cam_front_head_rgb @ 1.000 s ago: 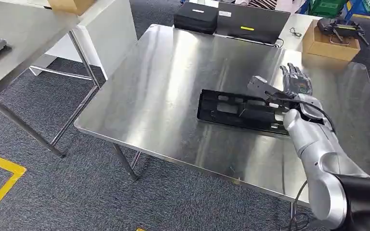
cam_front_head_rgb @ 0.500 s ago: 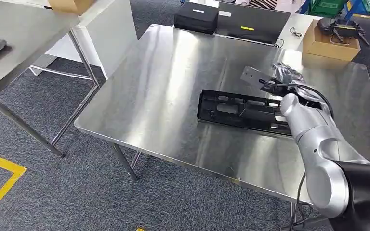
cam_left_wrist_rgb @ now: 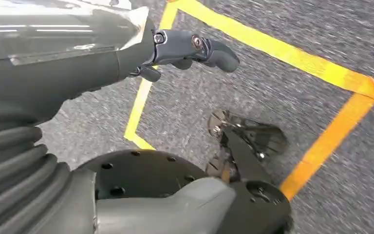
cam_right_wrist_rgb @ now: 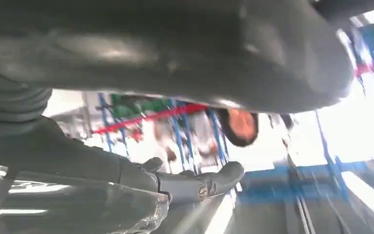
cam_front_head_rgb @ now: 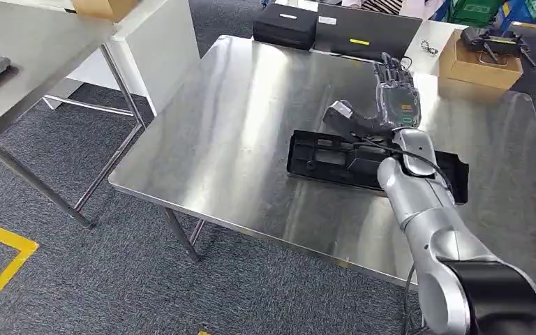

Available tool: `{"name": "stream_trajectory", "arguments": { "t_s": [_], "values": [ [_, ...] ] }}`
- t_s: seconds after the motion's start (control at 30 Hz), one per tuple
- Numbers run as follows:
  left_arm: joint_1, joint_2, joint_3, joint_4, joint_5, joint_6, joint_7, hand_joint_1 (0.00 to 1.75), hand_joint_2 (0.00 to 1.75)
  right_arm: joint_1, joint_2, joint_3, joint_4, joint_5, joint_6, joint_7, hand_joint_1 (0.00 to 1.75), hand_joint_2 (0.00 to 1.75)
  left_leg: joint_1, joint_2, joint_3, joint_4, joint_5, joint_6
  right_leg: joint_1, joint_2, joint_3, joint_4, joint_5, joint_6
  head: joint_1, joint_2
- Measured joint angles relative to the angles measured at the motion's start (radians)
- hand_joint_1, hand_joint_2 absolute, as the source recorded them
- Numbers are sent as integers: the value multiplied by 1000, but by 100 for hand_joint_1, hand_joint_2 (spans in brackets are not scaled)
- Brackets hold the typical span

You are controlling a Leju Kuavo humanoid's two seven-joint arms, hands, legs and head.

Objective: Take the parts from the cabinet and place them on the table.

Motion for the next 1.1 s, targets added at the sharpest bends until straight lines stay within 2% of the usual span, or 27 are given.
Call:
{"name": "stream_trajectory", "arguments": {
  "t_s": [0.07,0.13,0.27,0.3,0.33,0.37,0.4,0.43,0.47,0.5,0.53,0.6,0.63,0.67,0.7,0.73,0.77,0.8,0.83,0.87,0.9,0.93,0.97,1.0,1.03,1.1],
  "values": [
    [0,-3,12,0,2,10,11,0,0,156,-10,24,-197,-47,-32,-11,0,0,1,-3,2,0,-2,2,2,-3,3,-3,-2,2,0,0],
    [1,-6,23,0,3,13,15,0,0,325,-29,52,-396,-82,-60,-21,0,0,0,-6,1,6,-9,12,-7,-6,6,-7,-3,5,-4,0],
    [12,-15,61,0,4,31,22,0,0,678,-69,92,-777,-106,-183,-59,0,0,3,-11,6,0,-6,22,-6,-10,19,-10,-4,14,-5,0],
    [14,-19,71,0,4,37,22,0,0,750,-79,98,-844,-102,-189,-61,0,0,17,-6,16,-16,4,25,1,-7,6,-3,-17,14,-3,0],
    [14,-20,80,0,4,42,19,0,0,808,-85,102,-893,-97,-192,-61,0,0,12,-4,20,-23,6,27,-3,-7,4,18,-35,11,-4,0],
    [13,-23,89,0,4,44,17,0,0,874,-93,106,-958,-91,-195,-65,0,0,14,0,19,-23,8,32,-1,-4,-29,96,-81,0,-2,0],
    [14,-24,96,0,4,49,17,0,0,926,-104,111,-1004,-91,-197,-67,0,0,13,1,18,-23,8,32,-2,-4,-66,183,-119,-6,-3,0],
    [15,-26,103,0,4,51,17,0,0,971,-113,111,-1035,-95,-197,-64,0,0,12,3,16,-22,8,33,-1,-3,-97,259,-146,-6,-2,0],
    [16,-26,109,0,4,53,18,0,0,1013,-124,111,-1064,-100,-198,-60,0,0,12,3,14,-22,8,32,-1,-3,-112,305,-156,0,-2,0],
    [17,-27,114,0,4,56,19,0,0,1047,-134,110,-1090,-107,-199,-58,0,0,12,3,14,-21,9,31,-3,-4,-103,300,-148,8,-2,0],
    [18,-29,117,0,4,60,20,0,0,1073,-140,110,-1110,-115,-199,-56,0,0,14,5,12,-19,9,30,-7,-4,-71,250,-128,18,-1,0],
    [17,-33,130,0,4,67,23,0,0,1111,-153,106,-1151,-136,-199,-56,0,0,18,5,5,-7,8,24,-18,-5,39,67,-73,40,-1,0],
    [17,-33,134,0,5,72,23,0,0,1125,-156,103,-1163,-141,-199,-56,0,0,16,5,2,3,6,16,-22,-5,80,-8,-79,39,0,0],
    [16,-34,137,0,5,74,23,0,0,1138,-158,101,-1170,-144,-199,-57,0,0,15,2,-7,5,6,9,-5,4,84,15,-64,29,-2,0],
    [17,-35,140,0,5,78,23,0,0,1159,-161,98,-1185,-149,-199,-60,0,0,10,2,-5,15,5,3,-6,6,72,5,-67,23,-2,0],
    [16,-37,143,0,5,79,23,0,0,1168,-162,95,-1190,-151,-199,-64,0,0,11,1,-8,18,6,1,-4,7,71,11,-69,12,0,0],
    [17,-38,145,0,5,81,23,0,0,1178,-162,91,-1195,-151,-199,-68,0,0,11,0,-12,18,9,-4,-7,6,68,11,-67,6,-3,0],
    [18,-37,148,0,5,82,23,0,0,1186,-162,90,-1199,-152,-199,-70,0,0,17,-1,-17,27,5,-7,-25,4,57,7,-61,-4,-3,0],
    [18,-37,151,0,5,83,23,0,0,1189,-162,90,-1204,-152,-199,-71,0,0,19,1,-28,49,-27,-14,-20,2,59,7,-55,-12,-4,0],
    [17,-38,153,0,5,83,23,0,0,1195,-163,89,-1209,-152,-199,-71,0,0,22,4,-51,109,-89,-22,-18,1,49,8,-47,-29,-10,0],
    [17,-38,154,0,5,84,23,0,0,1200,-163,89,-1214,-153,-199,-71,0,0,26,4,-77,185,-143,-29,-15,0,39,8,-41,-36,-10,0],
    [17,-38,156,0,5,83,23,0,0,1203,-163,89,-1215,-153,-199,-71,0,0,30,4,-97,253,-181,-34,-12,-1,30,9,-34,-38,-11,0],
    [17,-38,156,0,5,83,23,0,0,1206,-163,88,-1215,-153,-199,-71,0,0,33,4,-107,303,-199,-37,-9,-2,21,10,-27,-38,-10,0],
    [17,-38,157,0,5,83,23,0,0,1209,-163,88,-1215,-154,-199,-71,0,0,36,4,-98,308,-190,-38,-8,-3,14,10,-21,-36,-11,0],
    [17,-38,157,0,5,83,23,0,0,1210,-163,88,-1215,-154,-199,-71,0,0,39,5,-66,271,-162,-38,-7,-3,6,10,-15,-33,-10,0],
    [16,-39,158,0,5,83,23,0,0,1212,-163,87,-1217,-154,-199,-71,0,0,42,5,35,122,-96,-36,-8,-3,-4,11,-3,-27,-11,0]
  ]
}}
